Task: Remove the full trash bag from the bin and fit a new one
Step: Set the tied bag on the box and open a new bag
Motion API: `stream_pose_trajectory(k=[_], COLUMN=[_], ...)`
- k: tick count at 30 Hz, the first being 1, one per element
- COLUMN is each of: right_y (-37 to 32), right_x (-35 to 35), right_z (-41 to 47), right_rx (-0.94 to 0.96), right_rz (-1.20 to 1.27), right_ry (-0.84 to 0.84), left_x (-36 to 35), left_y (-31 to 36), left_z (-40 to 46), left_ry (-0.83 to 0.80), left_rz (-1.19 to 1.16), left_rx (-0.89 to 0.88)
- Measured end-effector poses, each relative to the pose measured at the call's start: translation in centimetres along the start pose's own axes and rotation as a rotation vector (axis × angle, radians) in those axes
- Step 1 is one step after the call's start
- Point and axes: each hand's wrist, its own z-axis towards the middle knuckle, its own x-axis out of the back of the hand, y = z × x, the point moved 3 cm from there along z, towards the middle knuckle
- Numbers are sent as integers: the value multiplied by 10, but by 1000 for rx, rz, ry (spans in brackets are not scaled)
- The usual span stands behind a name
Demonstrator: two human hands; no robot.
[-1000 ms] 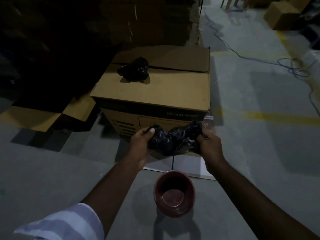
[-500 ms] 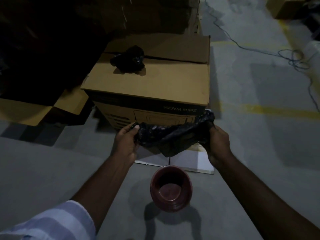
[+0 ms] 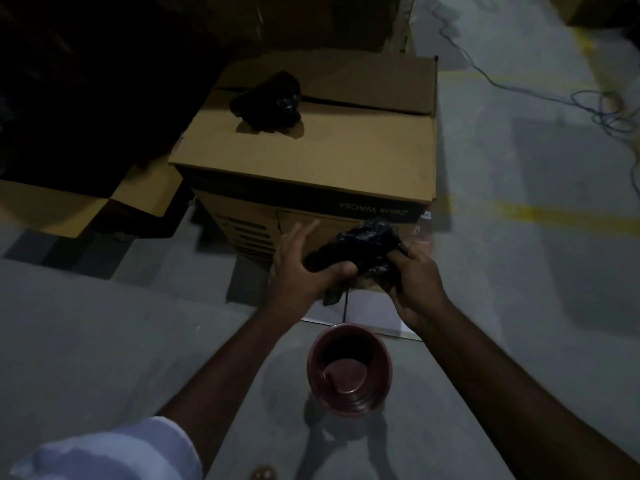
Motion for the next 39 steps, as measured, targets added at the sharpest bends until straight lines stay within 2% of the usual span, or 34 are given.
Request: stream_pose_trajectory(k=[3, 5, 8, 14, 21, 29, 33, 37, 39], right_y=[3, 0, -6, -22, -29, -42, -45, -44, -42], right_x=[-9, -12, -8, -2, 11, 33, 36, 31, 29], right_z=[-2, -3, 0, -12, -20, -24, -33, -44, -47], right_rx=[4, 39, 105, 233, 302, 353, 334, 226, 197], right_rz=[-82, -187, -322, -413, -500, -578, -587, -555, -615], right_ry=[-30, -25, -1, -12, 7, 66, 3, -163, -227], left_x=[-2, 3, 18, 39, 50, 71, 69, 57, 54], left_y=[5, 3, -3, -11, -17, -36, -33, -21, -15], left_z=[1, 5, 9, 8, 3, -5, -8, -11, -11], left_ry=[1, 37, 106, 233, 413, 518, 515, 449, 456], left_rz=[-98, -195, -214, -269, -226, -130, -157, -162, -107], left_rx=[-80, -14, 59, 107, 191, 302, 311, 225, 156])
